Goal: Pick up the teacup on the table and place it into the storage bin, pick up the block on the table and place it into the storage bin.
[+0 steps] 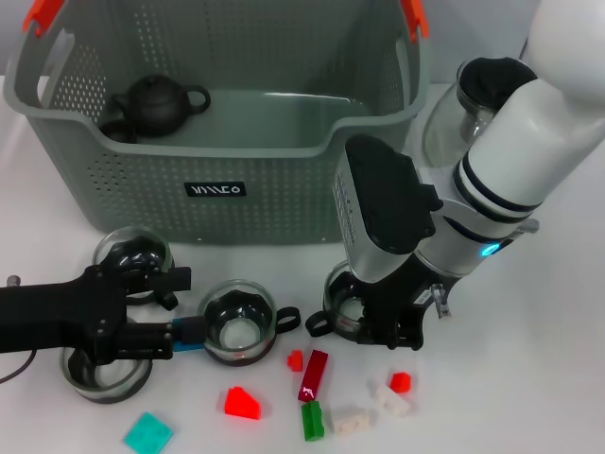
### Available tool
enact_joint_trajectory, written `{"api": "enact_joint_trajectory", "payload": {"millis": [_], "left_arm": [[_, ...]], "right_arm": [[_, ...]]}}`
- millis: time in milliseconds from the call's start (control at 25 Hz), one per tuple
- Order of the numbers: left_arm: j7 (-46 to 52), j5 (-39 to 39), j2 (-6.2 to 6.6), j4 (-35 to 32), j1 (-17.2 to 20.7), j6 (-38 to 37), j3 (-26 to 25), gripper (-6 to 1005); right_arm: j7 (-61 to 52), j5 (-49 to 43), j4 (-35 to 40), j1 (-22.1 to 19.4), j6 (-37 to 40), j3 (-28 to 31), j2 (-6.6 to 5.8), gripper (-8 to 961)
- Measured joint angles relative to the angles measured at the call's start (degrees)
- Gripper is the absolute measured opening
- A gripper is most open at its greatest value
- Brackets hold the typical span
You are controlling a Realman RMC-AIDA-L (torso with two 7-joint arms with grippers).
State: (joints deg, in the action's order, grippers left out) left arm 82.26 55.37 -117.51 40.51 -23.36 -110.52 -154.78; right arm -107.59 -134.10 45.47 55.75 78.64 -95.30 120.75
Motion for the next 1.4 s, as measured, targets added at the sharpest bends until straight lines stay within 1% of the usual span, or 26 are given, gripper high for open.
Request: {"api": "enact_joint_trajectory", "payload": {"millis": [160, 360, 480, 680, 800, 960, 1120, 1280, 1400], "left_arm": [[0.0, 0.0, 0.09, 0.0, 0.0, -0.3, -0.2, 860], [0.0, 0.0, 0.11, 0.0, 0.0, -0.4, -0.7, 859], [0.0, 0.0, 0.44, 0.0, 0.0, -1.1, -0.9, 859], [0.0, 0.0, 0.85, 0.2, 0.1, -1.5, -1.6, 859], [0.0, 0.0, 0.88, 0.3, 0.1, -1.5, -1.7, 859], [0.0, 0.0, 0.97, 0.5, 0.0, -1.5, -1.7, 859], [-0.4, 0.0, 1.0, 0.4, 0.0, -1.5, -1.7, 860], [-0.6, 0.0, 0.99, 0.3, 0.1, -1.5, -1.7, 860], [-0.6, 0.0, 0.98, 0.4, 0.1, -1.5, -1.3, 860]], "right_arm": [[-1.1, 0.0, 5.0, -1.4, 4.4, 1.4, -0.31, 71], [-1.2, 0.2, 11.4, -3.1, 14.2, 8.2, -0.43, 77], [-2.5, 1.1, 15.5, -3.7, 19.8, 11.5, -0.46, 81], [-5.5, 3.2, 22.7, -3.5, 26.4, 17.2, -0.52, 88], [-6.8, 6.1, 26.7, -2.7, 27.8, 20.3, -0.51, 91], [-8.3, 7.6, 28.6, -0.7, 26.2, 25.3, -0.51, 97], [-10.6, 8.2, 28.6, 0.7, 21.0, 29.5, -0.52, 102], [-13.6, 6.9, 27.9, 1.2, 13.6, 30.7, -0.61, 107], [-15.4, 5.4, 25.3, 2.1, 7.5, 30.8, -0.73, 111]]}}
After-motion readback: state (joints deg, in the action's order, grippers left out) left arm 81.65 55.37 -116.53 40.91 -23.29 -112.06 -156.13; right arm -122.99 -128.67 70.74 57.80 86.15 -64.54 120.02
